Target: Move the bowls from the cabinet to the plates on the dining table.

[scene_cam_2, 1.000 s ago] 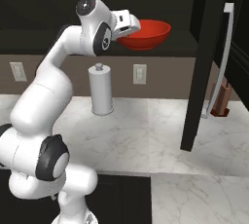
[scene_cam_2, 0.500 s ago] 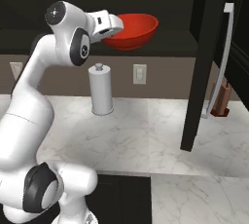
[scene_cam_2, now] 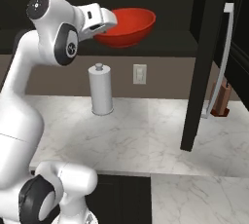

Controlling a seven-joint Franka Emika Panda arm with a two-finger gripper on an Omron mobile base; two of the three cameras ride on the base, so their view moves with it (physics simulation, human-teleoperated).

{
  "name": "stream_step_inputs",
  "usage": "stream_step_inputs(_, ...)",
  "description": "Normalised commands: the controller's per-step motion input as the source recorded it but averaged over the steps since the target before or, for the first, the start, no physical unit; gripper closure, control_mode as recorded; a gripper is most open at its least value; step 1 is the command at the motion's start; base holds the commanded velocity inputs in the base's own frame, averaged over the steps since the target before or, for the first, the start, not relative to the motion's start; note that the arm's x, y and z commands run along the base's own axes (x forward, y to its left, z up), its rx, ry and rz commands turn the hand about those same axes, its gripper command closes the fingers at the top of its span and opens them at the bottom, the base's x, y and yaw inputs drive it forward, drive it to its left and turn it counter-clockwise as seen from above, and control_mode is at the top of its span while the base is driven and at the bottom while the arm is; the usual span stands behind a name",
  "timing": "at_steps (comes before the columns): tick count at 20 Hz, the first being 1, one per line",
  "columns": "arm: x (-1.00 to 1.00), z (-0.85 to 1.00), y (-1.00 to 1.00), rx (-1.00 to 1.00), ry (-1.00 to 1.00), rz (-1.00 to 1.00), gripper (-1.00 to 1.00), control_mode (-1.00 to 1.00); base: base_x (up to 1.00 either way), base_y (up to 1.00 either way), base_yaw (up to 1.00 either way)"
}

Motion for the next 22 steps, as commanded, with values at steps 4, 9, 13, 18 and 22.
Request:
stream_step_inputs(4, -0.66, 0.0, 0.05, 0.02, 0.09, 0.0, 1.0, -1.0, 0.0, 0.0, 0.0)
stream_step_inputs(9, -0.66, 0.0, 0.21, 0.0, 0.01, 0.0, 1.0, -1.0, 0.0, 0.0, 0.0)
stream_step_inputs(13, -0.7, 0.0, 0.44, 0.0, 0.0, 0.0, 1.0, -1.0, 0.0, 0.0, 0.0)
stream_step_inputs(18, -0.7, 0.0, 0.59, 0.0, 0.0, 0.0, 1.0, -1.0, 0.0, 0.0, 0.0)
stream_step_inputs(22, -0.62, -0.14, 0.61, 0.0, 0.0, 0.0, 1.0, -1.0, 0.0, 0.0, 0.0)
